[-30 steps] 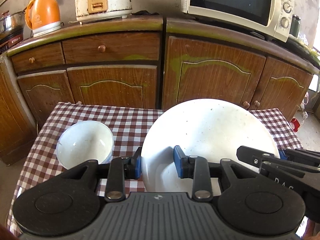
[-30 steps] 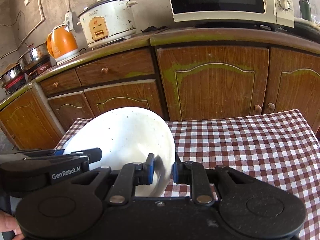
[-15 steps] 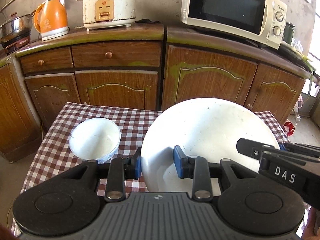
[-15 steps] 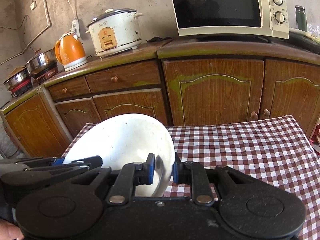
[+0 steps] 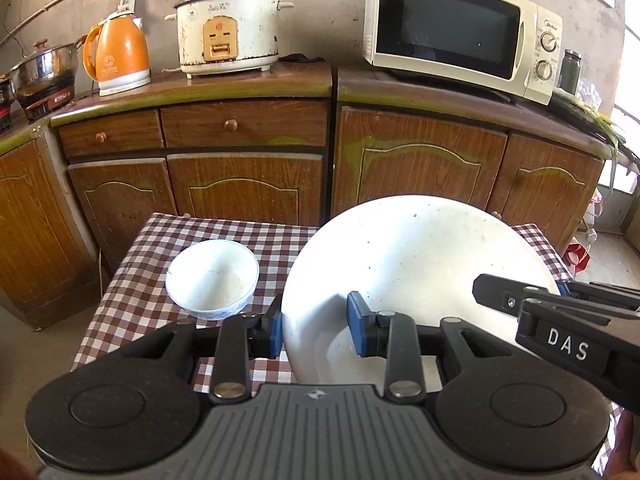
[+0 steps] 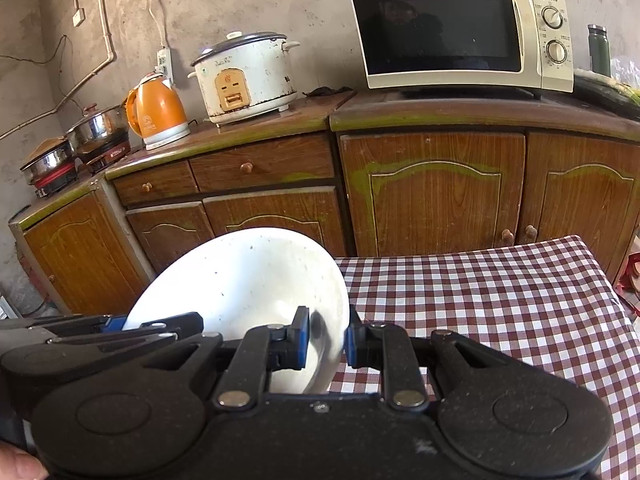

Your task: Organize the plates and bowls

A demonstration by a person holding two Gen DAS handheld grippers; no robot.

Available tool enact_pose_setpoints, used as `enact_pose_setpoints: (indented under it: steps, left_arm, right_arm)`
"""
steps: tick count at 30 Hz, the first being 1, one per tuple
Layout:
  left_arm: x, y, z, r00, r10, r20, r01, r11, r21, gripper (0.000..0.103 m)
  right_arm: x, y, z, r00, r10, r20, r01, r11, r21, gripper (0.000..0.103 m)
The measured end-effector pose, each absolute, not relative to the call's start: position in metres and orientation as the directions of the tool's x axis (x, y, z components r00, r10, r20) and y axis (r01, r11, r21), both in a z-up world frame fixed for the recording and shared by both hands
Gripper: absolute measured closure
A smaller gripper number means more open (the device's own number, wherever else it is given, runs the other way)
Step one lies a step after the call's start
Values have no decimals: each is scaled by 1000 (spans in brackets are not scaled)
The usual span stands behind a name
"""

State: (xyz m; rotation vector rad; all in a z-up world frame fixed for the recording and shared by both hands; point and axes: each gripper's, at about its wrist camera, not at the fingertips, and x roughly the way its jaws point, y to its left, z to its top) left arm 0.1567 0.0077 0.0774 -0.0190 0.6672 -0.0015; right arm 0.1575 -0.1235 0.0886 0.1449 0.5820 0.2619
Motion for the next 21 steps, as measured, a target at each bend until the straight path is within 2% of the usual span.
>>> enact_pose_setpoints:
  steps: [21]
  left_arm:
    - [121,8,86,795,-15,-607,-1,1000,-26,70]
  right_arm:
    - [123,-122,102,818,282,-501,-207,957,201,79]
